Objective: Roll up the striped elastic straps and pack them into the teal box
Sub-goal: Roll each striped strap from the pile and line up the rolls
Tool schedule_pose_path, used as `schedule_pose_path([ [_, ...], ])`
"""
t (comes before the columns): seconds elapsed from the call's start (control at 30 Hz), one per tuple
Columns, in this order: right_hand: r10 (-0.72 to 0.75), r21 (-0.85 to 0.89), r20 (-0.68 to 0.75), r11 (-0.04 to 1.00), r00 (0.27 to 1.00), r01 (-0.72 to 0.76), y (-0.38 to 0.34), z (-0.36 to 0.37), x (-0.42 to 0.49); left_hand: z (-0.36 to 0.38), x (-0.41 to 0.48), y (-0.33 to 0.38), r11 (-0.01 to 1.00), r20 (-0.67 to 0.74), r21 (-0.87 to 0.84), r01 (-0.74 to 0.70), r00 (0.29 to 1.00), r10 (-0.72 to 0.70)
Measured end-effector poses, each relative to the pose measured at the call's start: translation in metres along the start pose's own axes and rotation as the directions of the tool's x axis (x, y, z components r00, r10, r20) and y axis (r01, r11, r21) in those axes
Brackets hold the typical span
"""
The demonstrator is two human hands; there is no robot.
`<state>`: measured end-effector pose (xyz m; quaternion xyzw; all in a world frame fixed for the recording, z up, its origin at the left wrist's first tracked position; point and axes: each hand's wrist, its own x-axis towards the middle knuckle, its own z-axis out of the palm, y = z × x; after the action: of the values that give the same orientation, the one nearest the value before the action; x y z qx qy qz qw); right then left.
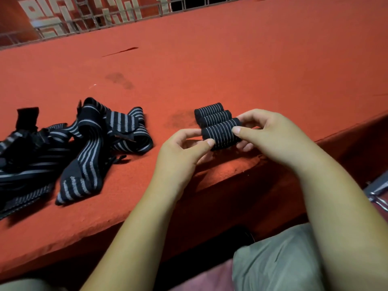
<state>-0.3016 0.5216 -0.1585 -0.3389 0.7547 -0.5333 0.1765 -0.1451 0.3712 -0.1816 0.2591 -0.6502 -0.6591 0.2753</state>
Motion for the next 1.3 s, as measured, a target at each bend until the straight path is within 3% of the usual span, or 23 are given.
schedule_pose_path([
  [0.17,0.063,-0.054,-0.032,0.996,0.998,-0.065,0.014,0.000,-0.009,0.010,-0.004,-0.014,0.998,-0.001,0.044,0.053,0.999,-0.053],
  [0.5,0.076,-0.211,-0.099,0.973,0.992,-0.095,0.027,0.012,-0.003,0.015,0.005,-0.023,0.971,-0.066,0.238,0.024,0.998,-0.009],
  [0.77,0.111,-0.201,-0.126,0.970,0.986,-0.135,0.024,0.014,-0.003,0.014,0.007,-0.025,0.958,-0.103,0.286,0.030,0.995,-0.001],
  [0.9,0.132,-0.127,-0.212,0.979,0.968,-0.161,0.018,0.017,-0.004,0.013,0.001,-0.023,0.966,-0.107,0.258,0.012,0.994,0.016],
  [1.1,-0.005,-0.195,-0.437,0.977,0.900,-0.089,-0.009,0.030,-0.008,-0.014,-0.013,-0.014,0.962,-0.144,0.260,-0.089,0.981,0.130],
  [1.3,-0.073,-0.123,-0.365,0.992,0.928,0.030,-0.043,0.078,-0.008,-0.077,-0.025,0.003,0.951,-0.182,0.300,-0.078,0.974,0.138],
])
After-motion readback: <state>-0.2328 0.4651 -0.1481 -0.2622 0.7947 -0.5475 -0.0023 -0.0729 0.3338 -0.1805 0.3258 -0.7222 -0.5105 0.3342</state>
